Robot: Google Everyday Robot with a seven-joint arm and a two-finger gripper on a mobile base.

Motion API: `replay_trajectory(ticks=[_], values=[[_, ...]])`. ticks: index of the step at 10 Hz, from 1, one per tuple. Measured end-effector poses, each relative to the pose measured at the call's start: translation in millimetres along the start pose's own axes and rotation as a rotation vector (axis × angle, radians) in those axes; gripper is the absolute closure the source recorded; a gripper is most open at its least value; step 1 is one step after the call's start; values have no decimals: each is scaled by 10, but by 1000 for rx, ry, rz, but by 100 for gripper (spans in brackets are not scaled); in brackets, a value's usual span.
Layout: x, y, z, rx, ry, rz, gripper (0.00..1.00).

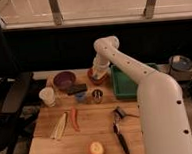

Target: Place sponge in tray

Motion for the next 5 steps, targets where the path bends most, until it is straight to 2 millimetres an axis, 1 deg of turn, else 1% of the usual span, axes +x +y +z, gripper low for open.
replay_trajectory(ticks=[1,2,5], values=[[-11,1,-95,15,9,-5,100],[-20,-7,-232,38,18,-7,100],[23,7,-732,116,57,6,100]])
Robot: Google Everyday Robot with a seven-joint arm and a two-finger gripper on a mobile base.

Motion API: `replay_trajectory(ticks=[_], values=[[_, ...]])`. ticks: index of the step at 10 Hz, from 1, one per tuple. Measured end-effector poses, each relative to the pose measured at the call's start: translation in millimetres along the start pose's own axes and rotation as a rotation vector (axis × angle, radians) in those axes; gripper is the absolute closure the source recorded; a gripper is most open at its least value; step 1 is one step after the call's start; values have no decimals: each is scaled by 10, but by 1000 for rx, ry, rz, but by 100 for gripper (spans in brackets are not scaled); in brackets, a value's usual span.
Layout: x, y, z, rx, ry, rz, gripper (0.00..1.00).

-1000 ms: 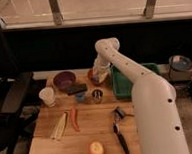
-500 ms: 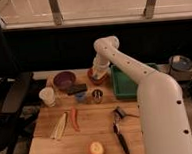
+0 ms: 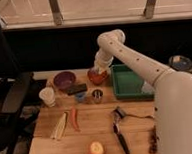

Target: Place sponge in tray

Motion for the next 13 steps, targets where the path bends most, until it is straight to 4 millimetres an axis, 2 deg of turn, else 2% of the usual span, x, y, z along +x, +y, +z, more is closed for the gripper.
replay_trajectory(ticks=[2,4,6,7,8,10,12,13], values=[[172,88,-226,26,30,33,100],[462,327,-386,43,53,104,100],[709,580,-481,49,67,180,100],[837,742,-498,46,74,229,97],[920,868,-481,40,78,270,89],[1024,1106,-289,24,51,335,65],[1005,1145,-177,17,21,341,49],[981,1171,-57,11,-4,351,36]])
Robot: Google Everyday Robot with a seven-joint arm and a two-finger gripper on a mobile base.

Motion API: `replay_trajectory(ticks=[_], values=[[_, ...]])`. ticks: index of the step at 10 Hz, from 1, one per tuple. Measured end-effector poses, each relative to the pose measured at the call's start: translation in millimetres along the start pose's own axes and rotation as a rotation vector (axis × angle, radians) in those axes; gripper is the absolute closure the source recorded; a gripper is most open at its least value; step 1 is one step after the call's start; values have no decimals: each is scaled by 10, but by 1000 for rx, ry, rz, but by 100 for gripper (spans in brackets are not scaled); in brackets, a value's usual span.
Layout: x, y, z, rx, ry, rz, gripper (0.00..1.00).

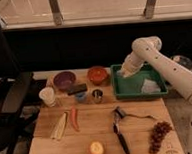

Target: Place sponge in tray

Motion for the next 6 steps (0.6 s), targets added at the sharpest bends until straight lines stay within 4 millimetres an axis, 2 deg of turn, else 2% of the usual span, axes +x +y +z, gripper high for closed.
replay_trajectory(ticks=[2,6], values=[[8,25,89,-5,-18,14,22],[35,30,89,-1,-34,30,20]])
